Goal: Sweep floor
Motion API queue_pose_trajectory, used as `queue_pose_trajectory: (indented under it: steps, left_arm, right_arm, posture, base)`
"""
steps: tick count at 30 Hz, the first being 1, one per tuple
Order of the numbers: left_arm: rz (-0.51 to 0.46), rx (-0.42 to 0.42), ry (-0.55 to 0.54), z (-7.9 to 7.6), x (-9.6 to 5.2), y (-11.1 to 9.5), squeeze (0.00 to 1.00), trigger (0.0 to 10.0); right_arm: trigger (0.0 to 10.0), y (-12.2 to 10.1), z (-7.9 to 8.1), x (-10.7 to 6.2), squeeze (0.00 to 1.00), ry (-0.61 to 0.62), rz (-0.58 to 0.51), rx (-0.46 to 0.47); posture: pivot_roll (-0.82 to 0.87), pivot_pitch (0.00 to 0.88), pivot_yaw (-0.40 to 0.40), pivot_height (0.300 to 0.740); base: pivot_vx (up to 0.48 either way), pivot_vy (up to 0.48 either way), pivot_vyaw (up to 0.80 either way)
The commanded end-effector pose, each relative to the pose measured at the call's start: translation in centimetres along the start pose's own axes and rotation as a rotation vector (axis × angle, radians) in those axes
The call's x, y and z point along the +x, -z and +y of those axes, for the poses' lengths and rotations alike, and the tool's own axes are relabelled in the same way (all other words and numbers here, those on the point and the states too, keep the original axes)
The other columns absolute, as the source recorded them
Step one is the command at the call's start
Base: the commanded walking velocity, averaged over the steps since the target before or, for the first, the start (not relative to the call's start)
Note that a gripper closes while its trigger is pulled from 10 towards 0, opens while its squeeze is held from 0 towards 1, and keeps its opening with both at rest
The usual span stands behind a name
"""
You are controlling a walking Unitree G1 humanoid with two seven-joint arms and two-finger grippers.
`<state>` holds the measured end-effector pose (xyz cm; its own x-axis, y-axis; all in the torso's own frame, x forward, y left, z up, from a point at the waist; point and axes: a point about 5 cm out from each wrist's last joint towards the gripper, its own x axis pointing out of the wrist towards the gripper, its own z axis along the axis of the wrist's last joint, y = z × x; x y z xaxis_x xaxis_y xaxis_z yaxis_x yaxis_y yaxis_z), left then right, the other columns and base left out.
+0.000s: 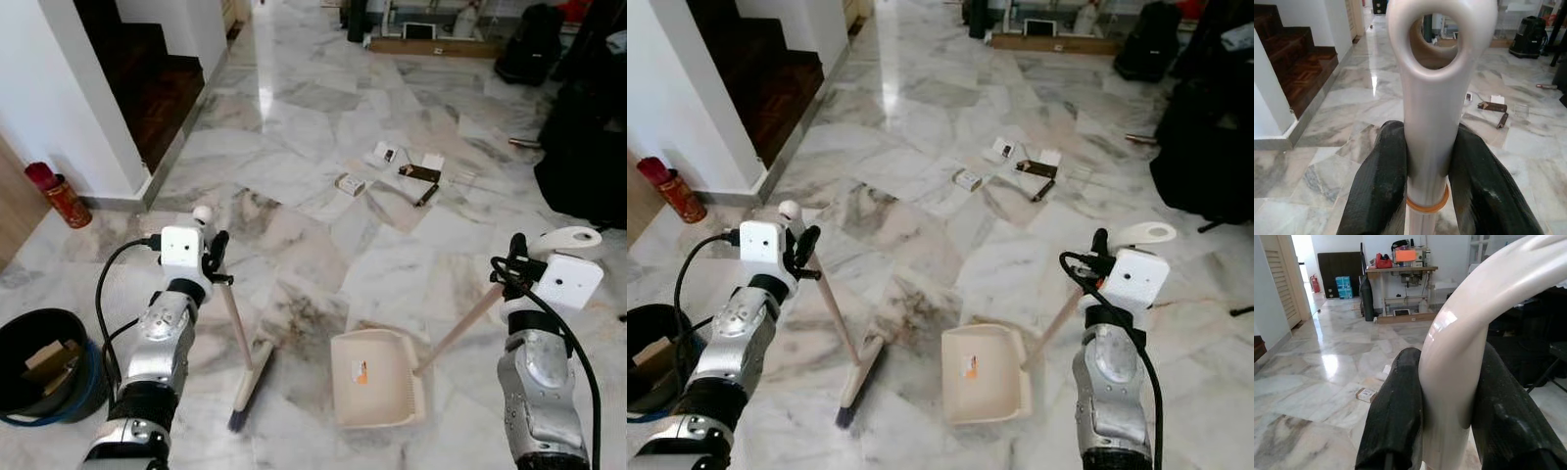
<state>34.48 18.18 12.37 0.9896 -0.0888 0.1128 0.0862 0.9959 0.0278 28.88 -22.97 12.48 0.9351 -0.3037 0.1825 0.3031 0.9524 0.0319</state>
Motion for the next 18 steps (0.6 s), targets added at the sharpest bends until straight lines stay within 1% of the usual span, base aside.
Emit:
queue_pose_trajectory:
  steps: [1, 2, 3, 5, 7, 11, 14, 18]
  left_arm:
    - [-0.061, 0.012, -0.043, 0.7, 0.3, -1.2, 0.00, 10.0]
    - [-0.065, 0.013, -0.051, 0.8, 0.3, -1.2, 0.00, 10.0]
    - [-0.069, 0.018, -0.055, 1.1, 0.2, -1.3, 0.00, 10.0]
    - [-0.072, 0.023, -0.057, 1.3, 0.1, -1.3, 0.00, 10.0]
    - [-0.075, 0.036, -0.065, 1.9, -0.1, -1.5, 0.00, 10.0]
    - [-0.068, 0.044, -0.069, 2.2, -0.2, -1.3, 0.00, 10.0]
    - [-0.062, 0.049, -0.067, 2.2, -0.1, -1.2, 0.00, 10.0]
    - [-0.072, 0.042, -0.047, 1.6, 0.4, -1.5, 0.00, 10.0]
  right_arm:
    - [10.0, -0.3, 0.4, 0.1, 0.00, -0.011, -0.018, 0.011]
    - [10.0, -0.2, 0.5, 0.1, 0.00, -0.012, -0.014, 0.014]
    - [10.0, -0.3, 0.9, 0.4, 0.00, -0.026, -0.015, 0.019]
    - [10.0, -0.4, 1.1, 0.6, 0.00, -0.032, -0.017, 0.021]
    - [10.0, -0.6, 1.6, 1.1, 0.00, -0.041, -0.021, 0.027]
    - [10.0, -0.8, 1.9, 1.0, 0.00, -0.049, -0.032, 0.026]
    - [10.0, -1.0, 1.8, 0.8, 0.00, -0.042, -0.047, 0.031]
    - [10.0, -0.9, 1.2, 0.5, 0.00, -0.034, -0.046, 0.023]
  posture:
    - [0.05, 0.076, -0.032, 0.740]
    - [0.06, 0.076, -0.032, 0.740]
    - [0.06, 0.075, -0.034, 0.740]
    - [0.07, 0.076, -0.036, 0.740]
    - [0.07, 0.084, -0.026, 0.740]
    - [0.05, 0.076, -0.013, 0.740]
    - [0.04, 0.070, -0.005, 0.740]
    - [0.04, 0.061, -0.003, 0.740]
  base:
    - [0.000, 0.000, 0.00]
    - [0.000, 0.000, 0.00]
    - [0.255, 0.000, 0.00]
    - [0.262, 0.000, 0.00]
    - [0.266, 0.000, 0.00]
    - [0.267, 0.000, 0.00]
    - [0.271, 0.000, 0.00]
    - [0.291, 0.000, 0.00]
